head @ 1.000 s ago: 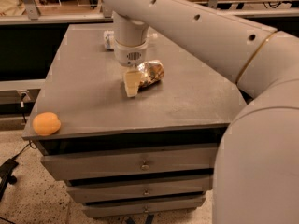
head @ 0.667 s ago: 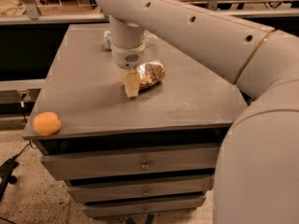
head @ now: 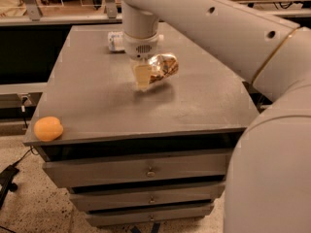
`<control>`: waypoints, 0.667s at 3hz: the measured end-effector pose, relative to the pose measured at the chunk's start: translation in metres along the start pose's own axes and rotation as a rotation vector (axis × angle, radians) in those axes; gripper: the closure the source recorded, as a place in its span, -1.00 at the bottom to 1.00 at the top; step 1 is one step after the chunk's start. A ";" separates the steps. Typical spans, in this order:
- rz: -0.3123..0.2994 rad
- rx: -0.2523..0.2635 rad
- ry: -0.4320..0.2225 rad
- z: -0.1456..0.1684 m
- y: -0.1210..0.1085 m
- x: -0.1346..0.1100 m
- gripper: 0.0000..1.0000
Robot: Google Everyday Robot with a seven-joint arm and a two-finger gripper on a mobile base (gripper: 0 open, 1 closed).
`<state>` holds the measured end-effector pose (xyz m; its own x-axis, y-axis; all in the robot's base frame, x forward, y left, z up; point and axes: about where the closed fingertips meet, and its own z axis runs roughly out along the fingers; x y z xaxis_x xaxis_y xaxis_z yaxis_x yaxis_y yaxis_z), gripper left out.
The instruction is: Place orange can upright
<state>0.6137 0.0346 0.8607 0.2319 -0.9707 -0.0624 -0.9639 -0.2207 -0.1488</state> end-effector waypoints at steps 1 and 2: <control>0.096 0.027 -0.016 -0.043 -0.016 0.015 1.00; 0.186 0.085 -0.021 -0.085 -0.041 0.027 1.00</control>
Offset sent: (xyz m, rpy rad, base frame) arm 0.0256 -0.0716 0.1482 -0.0290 0.0219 -0.3209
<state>0.6484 0.0089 0.9493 0.0543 -0.9916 -0.1175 -0.9761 -0.0280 -0.2154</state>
